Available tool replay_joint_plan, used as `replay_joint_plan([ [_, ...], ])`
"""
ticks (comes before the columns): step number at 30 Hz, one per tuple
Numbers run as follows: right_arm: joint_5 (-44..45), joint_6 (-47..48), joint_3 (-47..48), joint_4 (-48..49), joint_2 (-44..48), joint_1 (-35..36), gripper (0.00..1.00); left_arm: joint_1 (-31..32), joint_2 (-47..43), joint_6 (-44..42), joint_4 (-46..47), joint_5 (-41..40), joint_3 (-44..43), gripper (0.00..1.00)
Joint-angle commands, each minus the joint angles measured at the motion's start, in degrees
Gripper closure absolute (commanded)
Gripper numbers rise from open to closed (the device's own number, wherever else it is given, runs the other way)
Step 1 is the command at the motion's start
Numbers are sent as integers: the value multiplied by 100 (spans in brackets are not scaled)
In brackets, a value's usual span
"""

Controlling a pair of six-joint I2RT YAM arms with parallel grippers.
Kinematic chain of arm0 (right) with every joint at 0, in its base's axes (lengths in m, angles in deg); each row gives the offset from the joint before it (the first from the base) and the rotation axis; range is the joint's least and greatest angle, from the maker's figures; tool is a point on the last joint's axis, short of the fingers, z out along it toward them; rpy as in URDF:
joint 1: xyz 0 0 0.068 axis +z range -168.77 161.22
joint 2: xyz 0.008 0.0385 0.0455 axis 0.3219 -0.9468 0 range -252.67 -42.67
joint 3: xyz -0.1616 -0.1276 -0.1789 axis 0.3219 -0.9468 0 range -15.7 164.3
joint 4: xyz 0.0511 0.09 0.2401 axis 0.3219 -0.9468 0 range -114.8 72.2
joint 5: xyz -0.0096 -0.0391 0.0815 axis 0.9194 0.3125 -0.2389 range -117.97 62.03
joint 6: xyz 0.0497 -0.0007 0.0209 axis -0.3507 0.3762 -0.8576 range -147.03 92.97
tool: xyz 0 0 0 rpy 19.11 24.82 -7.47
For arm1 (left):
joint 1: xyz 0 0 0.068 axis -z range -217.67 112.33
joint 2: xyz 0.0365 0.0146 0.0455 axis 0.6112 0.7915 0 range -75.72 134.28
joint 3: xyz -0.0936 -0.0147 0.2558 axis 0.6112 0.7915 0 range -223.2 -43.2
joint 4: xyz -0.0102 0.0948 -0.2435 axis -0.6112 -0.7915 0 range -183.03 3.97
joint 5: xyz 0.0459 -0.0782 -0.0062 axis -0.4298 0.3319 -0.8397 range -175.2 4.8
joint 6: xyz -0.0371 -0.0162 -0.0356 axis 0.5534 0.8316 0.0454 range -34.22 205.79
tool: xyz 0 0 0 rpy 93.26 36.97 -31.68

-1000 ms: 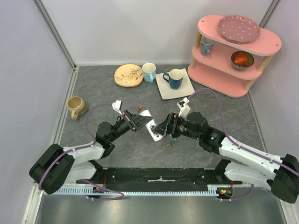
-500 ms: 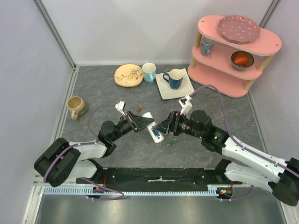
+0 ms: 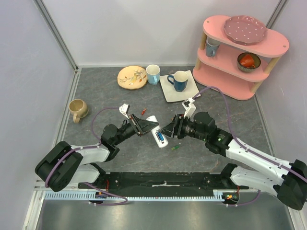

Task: Load the batteries into the remote control

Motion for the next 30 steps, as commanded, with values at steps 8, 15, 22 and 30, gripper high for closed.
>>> replay_joint_plan([
  [8,-207,99,-122,235,-169,-20,44,1,-90,200,550,119,-168,98],
  [15,-181,100,-192,235,-231,-20,50,1,-90,270,726,110,-203,98],
  [22,-128,108,-254,226,-275,-20,54,1,-230,297,674,84,-256,98],
  [30,-102,65,-201,226,-126,-38,44,1,-292,200,358,92,-239,98],
])
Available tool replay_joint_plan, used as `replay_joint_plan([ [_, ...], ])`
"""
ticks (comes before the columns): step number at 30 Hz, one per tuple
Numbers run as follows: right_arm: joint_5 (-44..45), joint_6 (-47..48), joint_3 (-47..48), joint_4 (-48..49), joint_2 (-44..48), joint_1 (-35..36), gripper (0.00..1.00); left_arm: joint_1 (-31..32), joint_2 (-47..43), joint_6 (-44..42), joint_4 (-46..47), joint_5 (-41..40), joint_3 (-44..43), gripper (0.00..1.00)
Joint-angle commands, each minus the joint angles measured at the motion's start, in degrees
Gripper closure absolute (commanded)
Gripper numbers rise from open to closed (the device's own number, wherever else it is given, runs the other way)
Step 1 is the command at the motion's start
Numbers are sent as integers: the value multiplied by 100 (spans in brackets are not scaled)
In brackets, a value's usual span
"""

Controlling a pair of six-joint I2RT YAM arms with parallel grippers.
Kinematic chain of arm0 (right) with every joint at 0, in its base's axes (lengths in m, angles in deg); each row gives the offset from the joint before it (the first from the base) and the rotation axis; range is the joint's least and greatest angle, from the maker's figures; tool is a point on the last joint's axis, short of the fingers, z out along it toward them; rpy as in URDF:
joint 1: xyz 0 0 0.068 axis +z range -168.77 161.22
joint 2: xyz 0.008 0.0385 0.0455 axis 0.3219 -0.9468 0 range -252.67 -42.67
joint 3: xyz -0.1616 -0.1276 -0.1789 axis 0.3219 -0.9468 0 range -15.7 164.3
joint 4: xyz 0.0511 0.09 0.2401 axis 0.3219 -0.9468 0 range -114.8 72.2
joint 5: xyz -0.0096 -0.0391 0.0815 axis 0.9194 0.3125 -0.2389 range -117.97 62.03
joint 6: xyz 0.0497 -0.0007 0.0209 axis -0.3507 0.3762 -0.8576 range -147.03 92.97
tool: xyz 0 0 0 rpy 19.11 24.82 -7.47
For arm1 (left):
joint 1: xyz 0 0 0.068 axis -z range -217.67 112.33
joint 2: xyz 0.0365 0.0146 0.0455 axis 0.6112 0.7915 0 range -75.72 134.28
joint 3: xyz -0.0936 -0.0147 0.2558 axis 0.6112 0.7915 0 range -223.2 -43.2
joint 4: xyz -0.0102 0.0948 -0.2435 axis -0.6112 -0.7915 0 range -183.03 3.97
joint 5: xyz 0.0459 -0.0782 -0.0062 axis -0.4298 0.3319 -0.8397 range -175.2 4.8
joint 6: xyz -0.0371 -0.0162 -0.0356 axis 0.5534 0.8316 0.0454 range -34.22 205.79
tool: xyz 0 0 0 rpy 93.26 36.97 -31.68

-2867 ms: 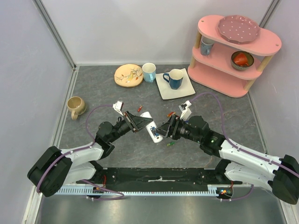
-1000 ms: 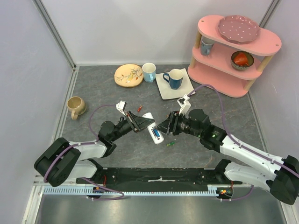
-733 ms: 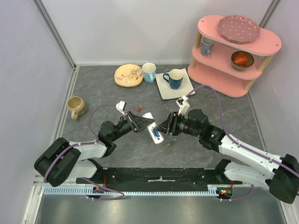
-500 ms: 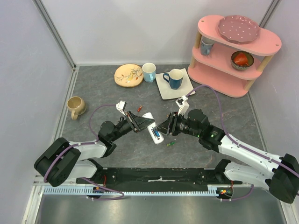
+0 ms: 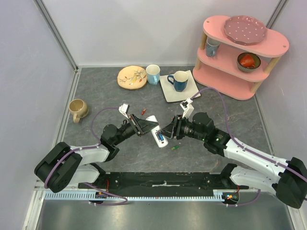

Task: Load the batteries into the remote control

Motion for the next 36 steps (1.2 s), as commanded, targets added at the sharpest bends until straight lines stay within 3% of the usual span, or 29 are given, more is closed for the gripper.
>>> replay_joint_plan([
  [1,102,12,-42,-167,102,-49,39,1,-213,161,388,95,-230,98],
  [3,84,-6,20,-167,216,-66,29,9,-178,126,292,112,-195,98],
  [6,14,-32,90,-158,321,-92,26,9,-125,90,273,95,-125,98],
  [22,-153,-14,-191,-150,321,-101,33,9,-116,117,405,86,-125,98],
  [27,13,231,230,-465,585,-242,24,1,-160,20,265,33,-28,98],
  [31,942,986,941,-1937,857,-286,20,1,-301,-208,2,-46,130,98],
  [36,3253,1821,1610,-3487,753,-286,20,-8,-800,-428,-411,-143,464,98],
])
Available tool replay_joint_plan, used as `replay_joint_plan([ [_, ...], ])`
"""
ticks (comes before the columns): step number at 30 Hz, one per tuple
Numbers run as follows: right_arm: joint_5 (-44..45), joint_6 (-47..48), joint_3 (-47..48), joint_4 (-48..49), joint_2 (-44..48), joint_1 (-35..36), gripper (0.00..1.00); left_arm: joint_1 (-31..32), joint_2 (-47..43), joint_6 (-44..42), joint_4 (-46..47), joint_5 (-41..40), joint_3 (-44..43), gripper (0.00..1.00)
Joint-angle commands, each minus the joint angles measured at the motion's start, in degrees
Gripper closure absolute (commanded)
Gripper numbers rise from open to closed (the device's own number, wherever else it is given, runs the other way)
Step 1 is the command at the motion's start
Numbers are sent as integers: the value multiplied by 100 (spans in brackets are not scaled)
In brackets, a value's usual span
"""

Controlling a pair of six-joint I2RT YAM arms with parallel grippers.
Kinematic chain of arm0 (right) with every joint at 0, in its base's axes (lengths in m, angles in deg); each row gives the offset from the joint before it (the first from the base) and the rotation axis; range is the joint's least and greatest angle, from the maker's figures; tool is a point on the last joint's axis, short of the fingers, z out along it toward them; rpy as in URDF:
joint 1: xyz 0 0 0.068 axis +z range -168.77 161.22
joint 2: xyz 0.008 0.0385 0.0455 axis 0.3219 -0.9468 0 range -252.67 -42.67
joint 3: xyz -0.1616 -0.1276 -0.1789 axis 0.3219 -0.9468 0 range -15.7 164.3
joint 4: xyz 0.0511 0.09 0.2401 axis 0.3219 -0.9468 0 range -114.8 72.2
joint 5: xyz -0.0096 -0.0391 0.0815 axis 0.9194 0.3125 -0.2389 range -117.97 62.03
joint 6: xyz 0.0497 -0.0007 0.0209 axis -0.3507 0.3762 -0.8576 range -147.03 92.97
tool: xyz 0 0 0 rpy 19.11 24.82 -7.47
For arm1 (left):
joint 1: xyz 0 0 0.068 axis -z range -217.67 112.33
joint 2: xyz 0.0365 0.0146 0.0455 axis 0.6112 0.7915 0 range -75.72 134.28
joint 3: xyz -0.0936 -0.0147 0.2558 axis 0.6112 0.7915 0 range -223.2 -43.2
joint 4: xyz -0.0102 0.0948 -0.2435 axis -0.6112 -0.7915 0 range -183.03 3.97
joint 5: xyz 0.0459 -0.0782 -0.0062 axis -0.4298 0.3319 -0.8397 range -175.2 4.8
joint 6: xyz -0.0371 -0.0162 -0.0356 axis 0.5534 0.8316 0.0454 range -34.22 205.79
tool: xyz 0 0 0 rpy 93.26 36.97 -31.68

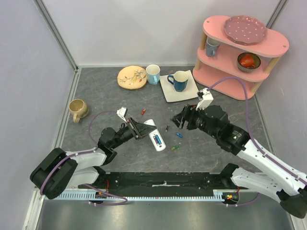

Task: Load the batteries into the remote control

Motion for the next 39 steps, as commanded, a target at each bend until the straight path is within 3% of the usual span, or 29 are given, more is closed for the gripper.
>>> replay_joint_plan([
  [1,2357,891,566,-1940,-163,-37,21,-15,-533,-419,-339,-108,259,98],
  [3,3523,961,575,-2304,-331,-28,21,-15,-883,-472,-533,-178,434,98],
  [6,3968,1198,347,-2349,-638,-176,21,-15,-1349,-639,-1034,-266,602,98],
  [12,3101,1541,285,-1946,-1745,-976,25,-15,-1843,-780,-1351,-205,716,98],
  [20,1632,1858,-119,-1611,-2212,-2627,29,-15,-2028,-851,-1343,-90,725,98],
  [25,1166,1928,-269,-1295,-2449,-2761,31,-15,-1887,-763,-1018,-46,830,98],
  [39,1113,1902,-383,-706,-3275,-2928,34,-15,-1633,-675,-842,24,848,98],
])
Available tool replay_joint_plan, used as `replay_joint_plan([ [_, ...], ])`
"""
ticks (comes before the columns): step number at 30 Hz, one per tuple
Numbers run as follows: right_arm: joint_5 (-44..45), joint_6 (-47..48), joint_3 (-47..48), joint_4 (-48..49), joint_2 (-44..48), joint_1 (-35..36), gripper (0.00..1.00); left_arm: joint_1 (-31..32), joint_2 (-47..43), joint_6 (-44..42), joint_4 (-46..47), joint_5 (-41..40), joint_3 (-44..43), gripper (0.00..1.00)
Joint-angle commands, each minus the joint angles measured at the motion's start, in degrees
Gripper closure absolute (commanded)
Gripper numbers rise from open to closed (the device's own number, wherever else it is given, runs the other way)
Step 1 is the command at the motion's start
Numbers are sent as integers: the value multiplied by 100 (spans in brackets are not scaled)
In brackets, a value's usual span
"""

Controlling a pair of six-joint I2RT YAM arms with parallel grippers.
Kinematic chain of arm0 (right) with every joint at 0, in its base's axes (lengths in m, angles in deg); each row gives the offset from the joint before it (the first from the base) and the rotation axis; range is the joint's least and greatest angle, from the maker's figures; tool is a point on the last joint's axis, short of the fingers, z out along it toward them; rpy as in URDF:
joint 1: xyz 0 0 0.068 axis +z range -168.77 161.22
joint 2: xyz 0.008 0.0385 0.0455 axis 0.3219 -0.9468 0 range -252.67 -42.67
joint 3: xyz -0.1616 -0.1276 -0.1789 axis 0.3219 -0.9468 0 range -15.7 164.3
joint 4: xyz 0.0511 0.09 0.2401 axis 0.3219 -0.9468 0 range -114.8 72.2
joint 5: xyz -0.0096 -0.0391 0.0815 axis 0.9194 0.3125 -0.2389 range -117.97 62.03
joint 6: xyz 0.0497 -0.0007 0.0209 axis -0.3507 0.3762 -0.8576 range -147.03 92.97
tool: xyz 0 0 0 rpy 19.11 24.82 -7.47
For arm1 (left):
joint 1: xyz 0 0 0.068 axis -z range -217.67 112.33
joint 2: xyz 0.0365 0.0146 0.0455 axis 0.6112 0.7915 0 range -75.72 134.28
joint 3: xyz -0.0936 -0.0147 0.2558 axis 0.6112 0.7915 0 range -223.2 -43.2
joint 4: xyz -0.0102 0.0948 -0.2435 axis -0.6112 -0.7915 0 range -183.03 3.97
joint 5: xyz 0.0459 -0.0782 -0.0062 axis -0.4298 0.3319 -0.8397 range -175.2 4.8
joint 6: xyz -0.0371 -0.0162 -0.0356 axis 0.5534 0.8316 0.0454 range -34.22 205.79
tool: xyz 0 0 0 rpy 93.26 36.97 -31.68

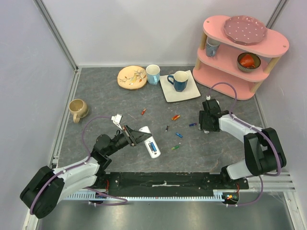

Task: Load the batteries into the remote control

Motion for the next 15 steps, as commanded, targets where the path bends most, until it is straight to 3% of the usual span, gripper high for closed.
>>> replay_joint_plan([
  [1,-111,25,-62,311,-133,-83,35,-15,83,-58,426,122,83,98],
  [9,-305,-28,-79,426,-317,-127,50,-6,198,-41,479,131,57,98],
  [15,-437,-63,-141,443,-256,-127,54,-6,242,-41,505,114,57,98],
])
